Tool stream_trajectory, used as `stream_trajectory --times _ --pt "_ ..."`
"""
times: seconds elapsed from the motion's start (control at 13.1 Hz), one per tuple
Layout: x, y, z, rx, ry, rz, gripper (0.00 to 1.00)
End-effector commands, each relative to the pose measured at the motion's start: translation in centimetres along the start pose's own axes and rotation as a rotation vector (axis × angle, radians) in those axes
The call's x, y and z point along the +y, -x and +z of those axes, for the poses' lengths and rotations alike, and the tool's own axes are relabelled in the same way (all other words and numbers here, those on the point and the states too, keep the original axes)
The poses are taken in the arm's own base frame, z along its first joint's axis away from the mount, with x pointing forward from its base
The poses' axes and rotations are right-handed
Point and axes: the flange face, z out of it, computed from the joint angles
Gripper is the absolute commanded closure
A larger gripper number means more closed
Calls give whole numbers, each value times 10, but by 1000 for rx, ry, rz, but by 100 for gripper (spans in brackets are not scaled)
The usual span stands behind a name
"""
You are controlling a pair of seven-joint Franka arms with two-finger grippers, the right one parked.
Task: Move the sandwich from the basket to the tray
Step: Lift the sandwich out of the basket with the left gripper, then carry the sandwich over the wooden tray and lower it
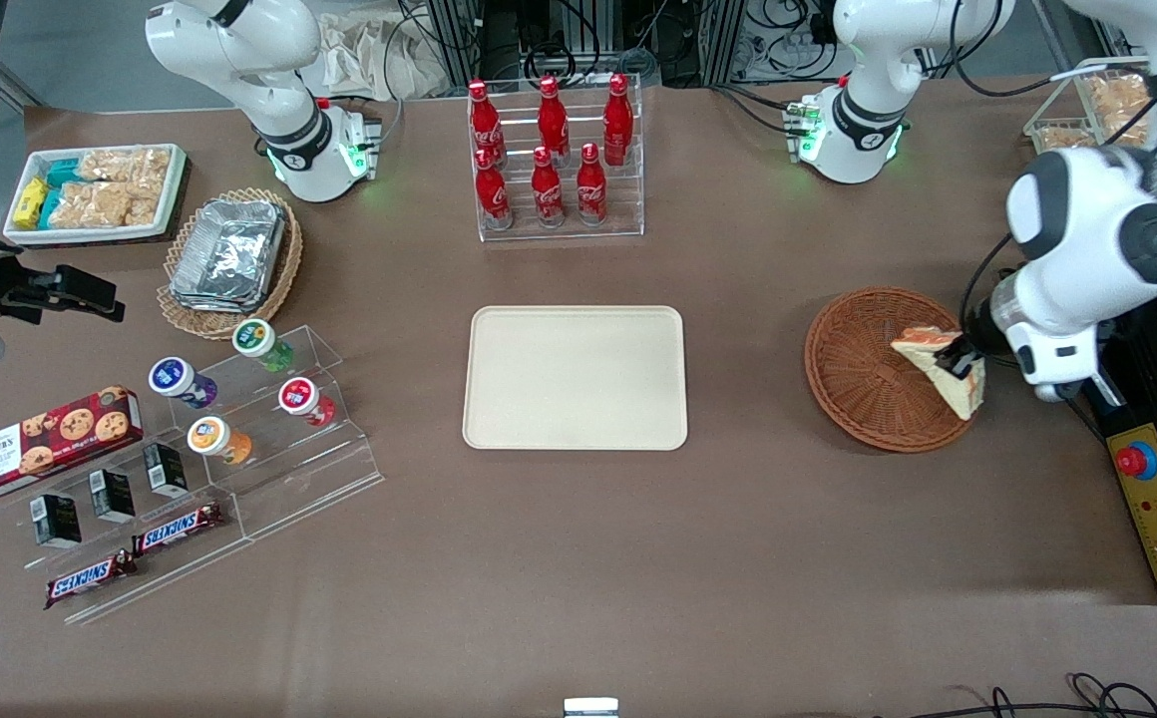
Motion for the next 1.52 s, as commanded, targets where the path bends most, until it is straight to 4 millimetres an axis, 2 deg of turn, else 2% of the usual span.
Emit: stream_trajectory --times 0.0,0.15,0.23,0.38,0.53,0.69,0.76,0.91,1.07,1.22,1.45 --pt "6 0 -65 -14 -30 246 100" --pt "27 23 -116 -3 -26 391 100" --pt "40 39 -133 9 -20 430 100" --pt "68 75 -155 41 6 513 100" --pt "109 120 -155 28 32 584 99" --pt "139 162 -146 27 23 560 100" --pt "154 182 -135 14 17 584 100" --pt "181 207 -104 -19 13 626 100" --pt "210 236 -57 -3 20 616 100" --pt "239 262 1 36 4 619 100" --pt "268 270 74 51 2 644 100"
